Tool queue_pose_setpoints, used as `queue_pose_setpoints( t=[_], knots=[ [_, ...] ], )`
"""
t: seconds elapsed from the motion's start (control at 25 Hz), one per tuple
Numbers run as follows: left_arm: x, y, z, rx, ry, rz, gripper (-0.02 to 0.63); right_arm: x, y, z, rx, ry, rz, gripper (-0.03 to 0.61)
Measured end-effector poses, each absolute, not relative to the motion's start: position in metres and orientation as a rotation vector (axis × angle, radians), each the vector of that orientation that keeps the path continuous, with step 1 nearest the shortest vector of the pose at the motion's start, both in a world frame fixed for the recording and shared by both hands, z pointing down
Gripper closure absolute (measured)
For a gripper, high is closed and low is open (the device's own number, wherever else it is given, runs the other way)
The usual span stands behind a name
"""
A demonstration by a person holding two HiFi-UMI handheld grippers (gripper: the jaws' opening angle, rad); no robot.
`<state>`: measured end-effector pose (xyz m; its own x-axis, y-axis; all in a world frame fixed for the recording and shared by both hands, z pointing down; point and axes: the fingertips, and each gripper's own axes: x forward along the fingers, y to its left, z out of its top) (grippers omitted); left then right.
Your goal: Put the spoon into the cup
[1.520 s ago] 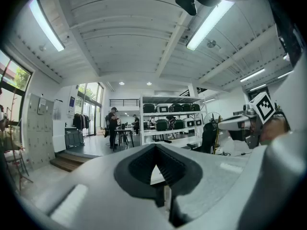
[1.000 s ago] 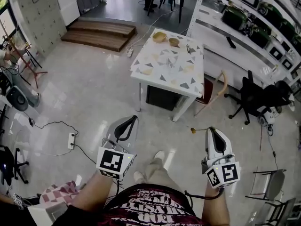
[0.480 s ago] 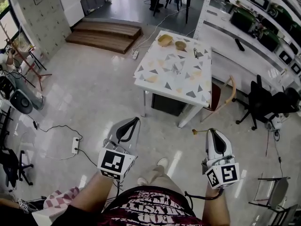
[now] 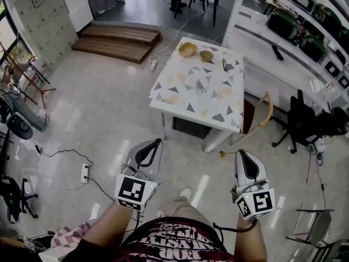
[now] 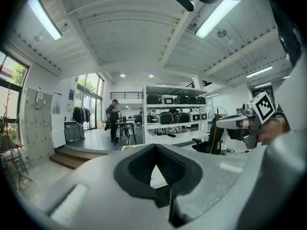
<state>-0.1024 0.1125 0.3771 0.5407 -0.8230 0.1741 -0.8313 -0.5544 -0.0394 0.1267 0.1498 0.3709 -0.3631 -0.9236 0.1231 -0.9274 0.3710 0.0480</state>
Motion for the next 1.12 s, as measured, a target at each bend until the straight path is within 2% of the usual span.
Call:
queue_pose_setpoints(
  t=[0.48, 1.12],
  knots=[
    [-0.067, 0.054, 0.364, 2.695, -1.534, 0.232, 0.613, 0.157, 0.089, 0.364, 1.622, -2.57, 0.03, 0.545],
    [-0.048, 0.027, 0.365, 2.686, -1.555, 0.246, 0.613, 0.18, 0.056, 0.363, 1.617, -2.596, 0.025, 0.545]
  ],
)
